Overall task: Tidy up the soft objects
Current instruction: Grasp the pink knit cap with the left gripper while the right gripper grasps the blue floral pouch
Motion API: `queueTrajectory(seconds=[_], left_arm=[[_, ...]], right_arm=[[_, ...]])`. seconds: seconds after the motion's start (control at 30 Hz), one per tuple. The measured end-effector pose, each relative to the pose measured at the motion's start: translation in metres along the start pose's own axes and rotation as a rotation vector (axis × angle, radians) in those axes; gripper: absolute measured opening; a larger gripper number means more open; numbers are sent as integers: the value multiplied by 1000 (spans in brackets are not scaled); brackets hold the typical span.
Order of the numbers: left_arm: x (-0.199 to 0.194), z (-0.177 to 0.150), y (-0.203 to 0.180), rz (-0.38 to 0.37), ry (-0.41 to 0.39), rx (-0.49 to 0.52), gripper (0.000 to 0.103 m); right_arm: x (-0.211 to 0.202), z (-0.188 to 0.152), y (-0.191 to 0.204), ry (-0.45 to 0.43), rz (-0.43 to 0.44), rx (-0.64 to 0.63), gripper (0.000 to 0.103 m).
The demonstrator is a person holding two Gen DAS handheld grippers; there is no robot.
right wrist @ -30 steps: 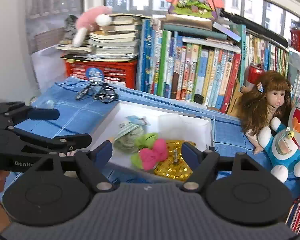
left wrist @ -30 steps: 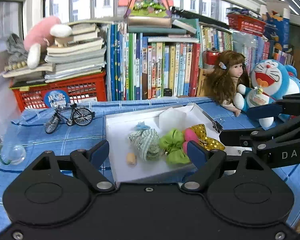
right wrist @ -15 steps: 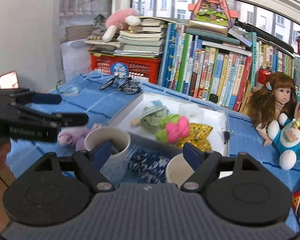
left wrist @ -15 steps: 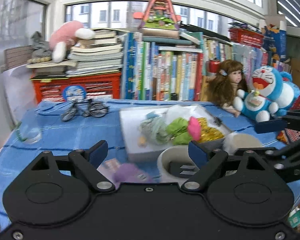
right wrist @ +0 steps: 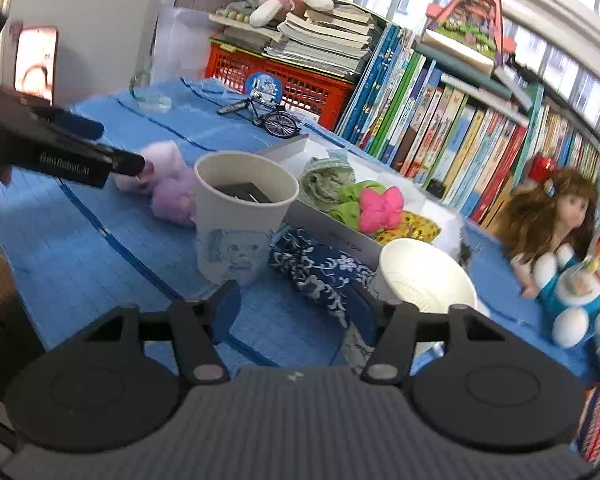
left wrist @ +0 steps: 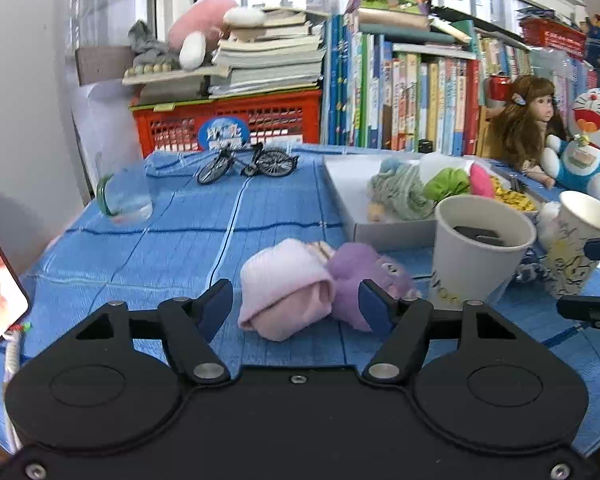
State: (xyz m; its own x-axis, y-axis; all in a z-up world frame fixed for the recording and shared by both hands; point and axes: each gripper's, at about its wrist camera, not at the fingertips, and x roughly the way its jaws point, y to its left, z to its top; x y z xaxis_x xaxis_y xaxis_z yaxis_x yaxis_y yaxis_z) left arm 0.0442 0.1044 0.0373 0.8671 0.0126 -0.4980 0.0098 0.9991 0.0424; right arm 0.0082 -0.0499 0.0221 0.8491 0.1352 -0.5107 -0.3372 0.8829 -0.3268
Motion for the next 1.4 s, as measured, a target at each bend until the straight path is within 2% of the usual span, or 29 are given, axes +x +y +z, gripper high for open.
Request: queueTrajectory(seconds=[0.2, 0.7, 0.9, 1.07, 1.23, 1.27, 1.3, 1.33, 1.4], left_arm=[[21, -4, -2, 37, 4, 14, 68], [50, -6, 11, 8, 46, -87, 67], [51, -7, 14, -29, 52, -115, 54], [47, -6, 14, -52, 42, -121, 39], [42, -4, 12, -35, 25, -113, 26], [40, -4, 12, -34, 17, -109, 24], [38, -3, 12, -37, 13, -108, 24], [36, -3, 12, -41, 11, -110, 23], [31, -3, 12, -52, 8, -116, 22]], right_arm=[[16, -1, 16, 12, -114, -127, 66], [56, 0, 28, 67, -166, -271, 62], [63, 3, 33, 60, -173, -303, 62], [68, 3, 38, 61, -177, -342, 62], [77, 7, 37, 77, -173, -388, 62], [79, 7, 37, 79, -172, -402, 47], [80, 8, 37, 78, -176, -414, 39], [81, 8, 37, 74, -181, -423, 35], [81, 11, 38, 67, -177, -429, 16]])
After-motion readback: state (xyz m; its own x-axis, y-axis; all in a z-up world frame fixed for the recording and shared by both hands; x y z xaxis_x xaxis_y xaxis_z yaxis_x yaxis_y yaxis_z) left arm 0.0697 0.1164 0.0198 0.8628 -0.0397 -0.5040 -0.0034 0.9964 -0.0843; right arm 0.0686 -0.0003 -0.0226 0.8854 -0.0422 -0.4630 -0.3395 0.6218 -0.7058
